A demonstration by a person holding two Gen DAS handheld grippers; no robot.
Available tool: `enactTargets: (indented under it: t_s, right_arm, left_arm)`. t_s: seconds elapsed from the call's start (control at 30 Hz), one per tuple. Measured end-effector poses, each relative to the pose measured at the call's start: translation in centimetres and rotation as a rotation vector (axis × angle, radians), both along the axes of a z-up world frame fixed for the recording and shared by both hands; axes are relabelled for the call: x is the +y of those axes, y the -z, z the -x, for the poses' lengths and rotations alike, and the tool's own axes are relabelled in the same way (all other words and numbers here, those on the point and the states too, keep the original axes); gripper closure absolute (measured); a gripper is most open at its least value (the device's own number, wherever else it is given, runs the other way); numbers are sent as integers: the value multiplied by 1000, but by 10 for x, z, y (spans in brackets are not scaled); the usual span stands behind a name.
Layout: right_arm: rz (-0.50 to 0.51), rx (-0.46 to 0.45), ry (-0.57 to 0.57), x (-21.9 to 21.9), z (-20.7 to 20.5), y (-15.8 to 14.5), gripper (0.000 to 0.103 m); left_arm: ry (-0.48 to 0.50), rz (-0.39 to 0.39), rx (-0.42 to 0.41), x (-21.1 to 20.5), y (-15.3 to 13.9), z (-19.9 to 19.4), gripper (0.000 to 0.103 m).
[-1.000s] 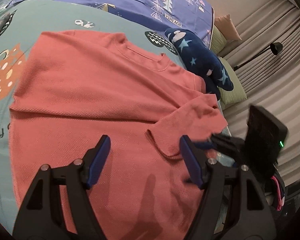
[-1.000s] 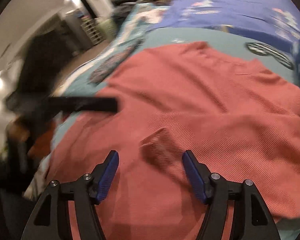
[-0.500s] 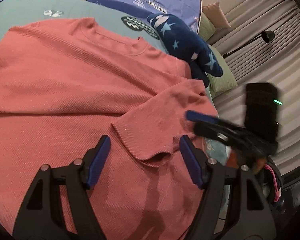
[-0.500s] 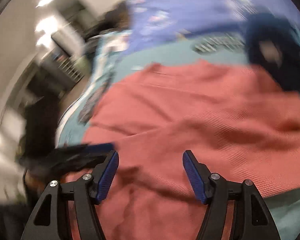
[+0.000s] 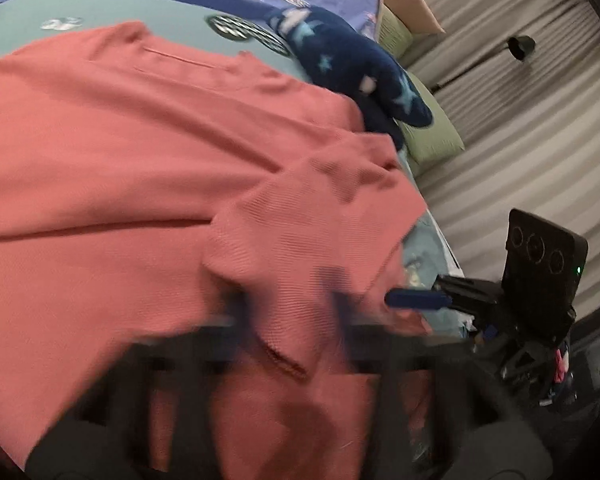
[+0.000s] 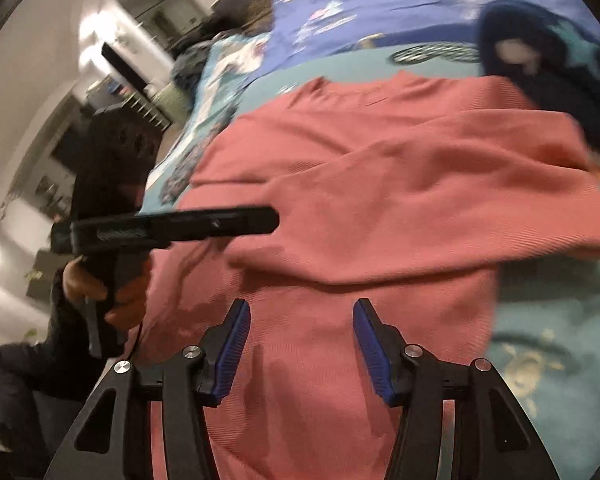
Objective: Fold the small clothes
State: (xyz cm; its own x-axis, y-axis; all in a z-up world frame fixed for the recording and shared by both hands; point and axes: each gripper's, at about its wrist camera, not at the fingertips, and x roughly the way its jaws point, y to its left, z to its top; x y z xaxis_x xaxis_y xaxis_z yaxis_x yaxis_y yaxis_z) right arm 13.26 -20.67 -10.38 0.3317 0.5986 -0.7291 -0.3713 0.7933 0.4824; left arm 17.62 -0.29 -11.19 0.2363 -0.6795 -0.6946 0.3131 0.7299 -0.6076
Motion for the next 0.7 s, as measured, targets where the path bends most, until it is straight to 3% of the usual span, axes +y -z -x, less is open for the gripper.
enactTargets:
  t_s: [0.1, 0.23, 0.43, 0.57, 0.7]
  right_arm:
    - [4, -11, 96, -25, 3, -4, 48]
    - [125, -67, 241, -48, 6, -14, 48]
    - [298, -109, 309, -46, 1, -19, 47]
    - [316, -96, 318, -42, -8, -12, 45]
    - [334, -96, 317, -35, -19, -6, 45]
  left_arm:
    - [-11, 11, -75, -3, -22, -1, 99]
    - [-15, 55, -212, 8, -81, -15, 99]
    - [-82, -31, -399, 39, -152, -37, 99]
    - [-133, -112, -447, 62, -161, -46, 99]
    - [-174, -149, -423, 87, -151, -53, 99]
